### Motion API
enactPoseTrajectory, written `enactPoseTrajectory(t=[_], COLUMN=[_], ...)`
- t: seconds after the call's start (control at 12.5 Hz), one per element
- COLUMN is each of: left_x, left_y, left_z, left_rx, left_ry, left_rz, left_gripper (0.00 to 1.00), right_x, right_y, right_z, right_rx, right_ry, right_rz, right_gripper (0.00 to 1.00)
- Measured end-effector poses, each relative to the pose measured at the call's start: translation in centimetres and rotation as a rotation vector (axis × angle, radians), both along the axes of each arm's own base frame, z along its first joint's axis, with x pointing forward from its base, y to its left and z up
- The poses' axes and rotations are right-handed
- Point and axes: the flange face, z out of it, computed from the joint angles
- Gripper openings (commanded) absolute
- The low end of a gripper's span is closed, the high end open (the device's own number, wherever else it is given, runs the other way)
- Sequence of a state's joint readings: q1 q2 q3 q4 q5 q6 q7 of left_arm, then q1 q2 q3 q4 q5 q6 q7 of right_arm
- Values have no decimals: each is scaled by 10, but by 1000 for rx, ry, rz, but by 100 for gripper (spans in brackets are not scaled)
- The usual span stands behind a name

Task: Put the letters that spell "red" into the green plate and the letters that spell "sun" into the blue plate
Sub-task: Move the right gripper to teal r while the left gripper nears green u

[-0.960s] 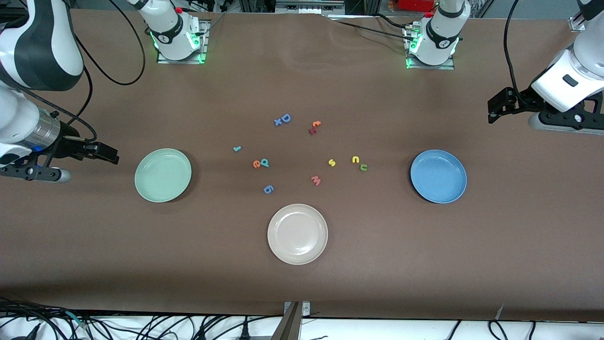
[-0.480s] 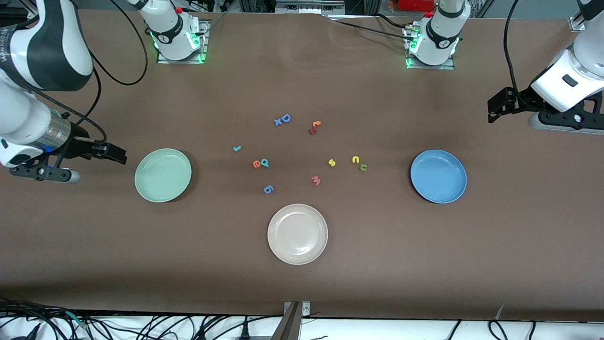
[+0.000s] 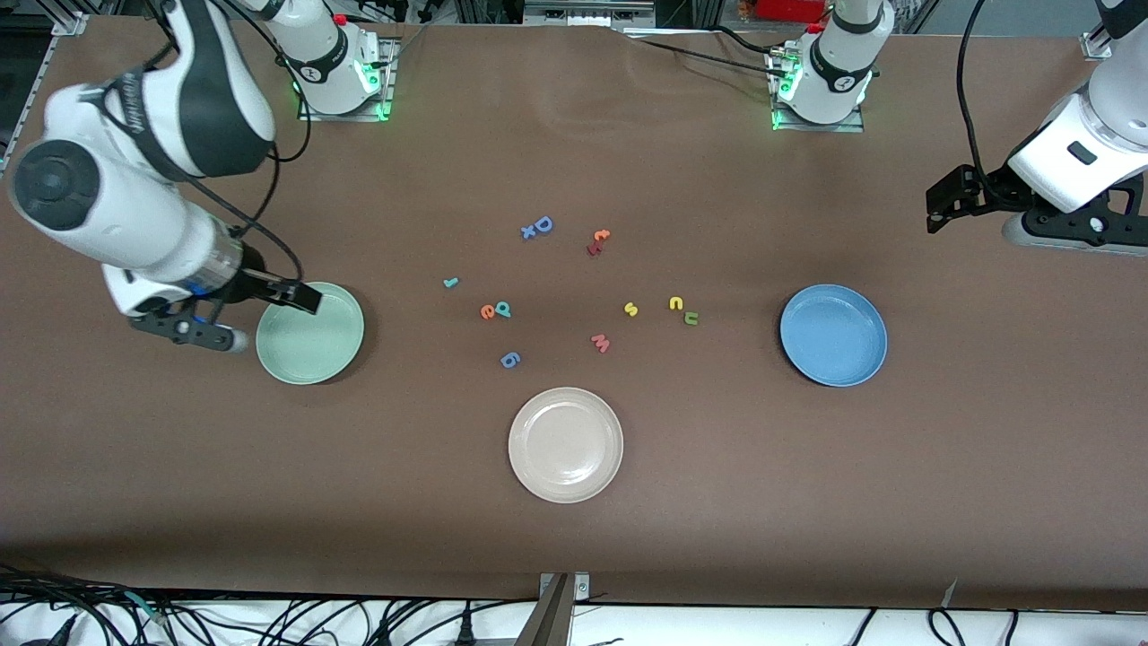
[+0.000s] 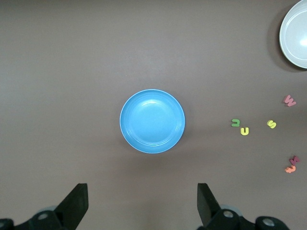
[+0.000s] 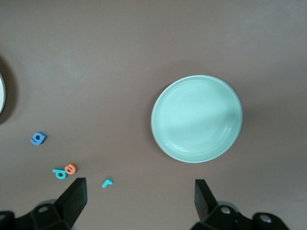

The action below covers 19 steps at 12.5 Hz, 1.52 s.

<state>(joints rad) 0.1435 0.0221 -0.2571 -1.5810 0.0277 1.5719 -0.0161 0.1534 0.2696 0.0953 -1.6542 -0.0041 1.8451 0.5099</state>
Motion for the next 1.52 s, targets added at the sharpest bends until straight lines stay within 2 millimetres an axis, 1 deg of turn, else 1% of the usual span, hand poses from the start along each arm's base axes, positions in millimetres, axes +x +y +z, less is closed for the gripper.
enactPoseTrajectory(t=[0.16,0.24,0.4,0.56,0.64,0.8,0.88,0.96,1.04,1.12,1.2,1.28,1.36,1.52], left_x=[0,0,0,-2,-3,-4,-3,1,7,15,20,24,28,35], left_y=[0,0,-2,-13,-23,-47,-58,-68,-74,-77,-77,-77,-78,-82], left_z=[0,0,0,0,0,-6,-15,-33,-54,-74,-90,-101,-111,-127], left_rx=[0,0,-2,-7,-8,-10,-12,-15,-19,-25,-29,-33,-36,-44], left_ry=[0,0,0,1,2,13,32,67,106,138,164,184,197,198], left_rz=[0,-1,-4,-23,-40,-84,-106,-125,-137,-142,-144,-144,-145,-146], left_gripper=[100,100,100,100,100,100,100,100,100,100,100,100,100,100], right_x=[-2,-7,-23,-43,-52,-73,-86,-97,-106,-111,-115,-118,-122,-126], right_y=[31,46,74,90,95,99,101,102,104,106,110,114,116,117], right_z=[-34,-54,-94,-124,-137,-172,-189,-202,-211,-217,-223,-229,-236,-252], right_rx=[-2,-5,-22,-52,-57,-53,-57,-67,-77,-82,-79,-68,-59,-49], right_ry=[2,4,23,62,69,59,64,76,87,91,87,77,69,64], right_rz=[-30,-63,-145,-222,-251,-315,-346,-375,-409,-445,-473,-495,-512,-529], right_gripper=[99,99,99,99,99,99,99,99,99,99,95,92,91,77])
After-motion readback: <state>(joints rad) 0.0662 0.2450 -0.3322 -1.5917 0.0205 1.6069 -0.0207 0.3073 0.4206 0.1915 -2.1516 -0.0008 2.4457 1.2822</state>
